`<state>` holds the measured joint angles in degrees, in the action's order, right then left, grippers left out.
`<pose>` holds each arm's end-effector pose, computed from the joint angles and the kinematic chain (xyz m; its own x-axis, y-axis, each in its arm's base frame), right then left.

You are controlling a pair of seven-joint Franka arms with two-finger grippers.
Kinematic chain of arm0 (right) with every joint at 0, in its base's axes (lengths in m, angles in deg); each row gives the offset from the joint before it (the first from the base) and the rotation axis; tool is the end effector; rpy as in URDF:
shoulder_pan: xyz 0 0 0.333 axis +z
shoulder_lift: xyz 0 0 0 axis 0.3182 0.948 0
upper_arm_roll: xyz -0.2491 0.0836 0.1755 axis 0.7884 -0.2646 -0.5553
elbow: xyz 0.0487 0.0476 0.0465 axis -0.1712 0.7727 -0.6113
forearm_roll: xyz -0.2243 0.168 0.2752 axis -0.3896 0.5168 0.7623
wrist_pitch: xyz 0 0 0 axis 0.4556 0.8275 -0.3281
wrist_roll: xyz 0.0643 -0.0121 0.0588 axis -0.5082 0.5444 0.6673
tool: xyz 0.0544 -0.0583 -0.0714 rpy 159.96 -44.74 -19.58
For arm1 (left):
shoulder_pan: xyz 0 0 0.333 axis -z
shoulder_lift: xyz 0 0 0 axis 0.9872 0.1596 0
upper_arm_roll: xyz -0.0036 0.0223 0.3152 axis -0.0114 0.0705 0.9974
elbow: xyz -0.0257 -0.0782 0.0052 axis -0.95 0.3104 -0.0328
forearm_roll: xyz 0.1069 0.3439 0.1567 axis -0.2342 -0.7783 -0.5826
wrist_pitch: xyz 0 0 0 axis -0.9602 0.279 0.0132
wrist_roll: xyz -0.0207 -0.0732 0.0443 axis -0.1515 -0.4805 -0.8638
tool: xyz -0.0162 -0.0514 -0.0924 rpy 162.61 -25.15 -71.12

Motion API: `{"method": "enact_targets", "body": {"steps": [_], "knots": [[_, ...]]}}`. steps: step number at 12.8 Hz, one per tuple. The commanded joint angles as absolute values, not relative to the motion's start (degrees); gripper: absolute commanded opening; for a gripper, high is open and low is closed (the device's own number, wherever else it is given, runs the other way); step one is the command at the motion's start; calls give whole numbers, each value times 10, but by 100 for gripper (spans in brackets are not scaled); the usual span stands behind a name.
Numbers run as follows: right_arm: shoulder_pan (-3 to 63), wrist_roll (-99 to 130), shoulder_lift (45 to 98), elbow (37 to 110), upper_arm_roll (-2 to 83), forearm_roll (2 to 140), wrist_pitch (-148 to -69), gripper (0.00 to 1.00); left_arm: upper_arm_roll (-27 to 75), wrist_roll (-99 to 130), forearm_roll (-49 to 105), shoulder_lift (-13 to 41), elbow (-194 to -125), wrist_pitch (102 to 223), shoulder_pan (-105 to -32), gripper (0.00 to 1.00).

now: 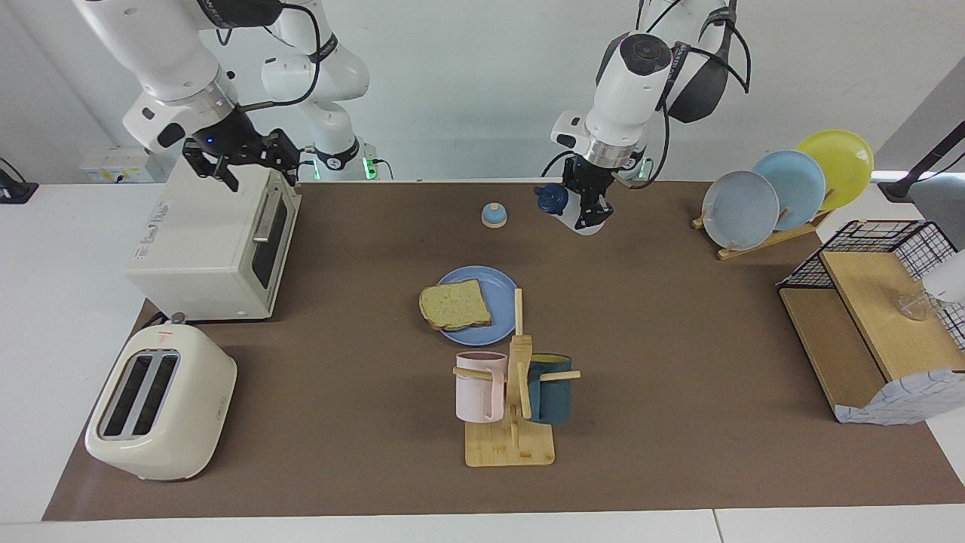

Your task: Put bread on plate and add seasoning

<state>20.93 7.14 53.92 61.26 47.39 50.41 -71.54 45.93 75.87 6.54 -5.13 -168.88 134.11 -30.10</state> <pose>0.5218 0.0418 0.6260 0.9873 0.0700 -0.1428 0.0444 -0.9836 -0.1746 0.4351 -0.2702 0.5019 0.2418 -0.9670 0.0801 -0.9692 -0.2366 0.0686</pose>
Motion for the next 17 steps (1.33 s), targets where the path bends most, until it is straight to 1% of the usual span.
{"method": "enact_targets", "body": {"steps": [1,2,3,4,5,7,9,10,11,12,13,17], "knots": [[208,56,537,615,433,591,-713,100,461,765,54,-71,-1703,1339,-301,0],[208,10,537,615,412,633,-730,100,461,765,54,-71,-1703,1339,-301,0],[209,-25,537,615,392,666,-766,100,461,765,54,-71,-1703,1339,-300,0],[210,-59,540,616,352,684,-813,96,461,765,54,-71,-1703,1340,-298,0],[209,-85,541,618,312,685,-851,88,461,765,54,-71,-1703,1340,-296,0],[209,-172,542,636,233,685,-955,64,460,774,54,-71,-1703,1342,-294,0],[210,-217,549,658,177,684,-1042,41,454,775,54,-72,-1703,1346,-291,0],[212,-222,551,670,159,683,-1075,37,453,775,54,-72,-1703,1348,-291,0],[213,-229,556,677,151,683,-1094,37,453,775,54,-71,-1703,1348,-291,0],[214,-233,563,678,144,681,-1106,34,453,775,54,-71,-1703,1348,-291,0],[216,-233,569,679,144,679,-1115,33,453,776,54,-72,-1703,1348,-291,0],[215,-226,573,680,144,672,-1119,33,453,776,54,-71,-1703,1349,-291,0]]}}
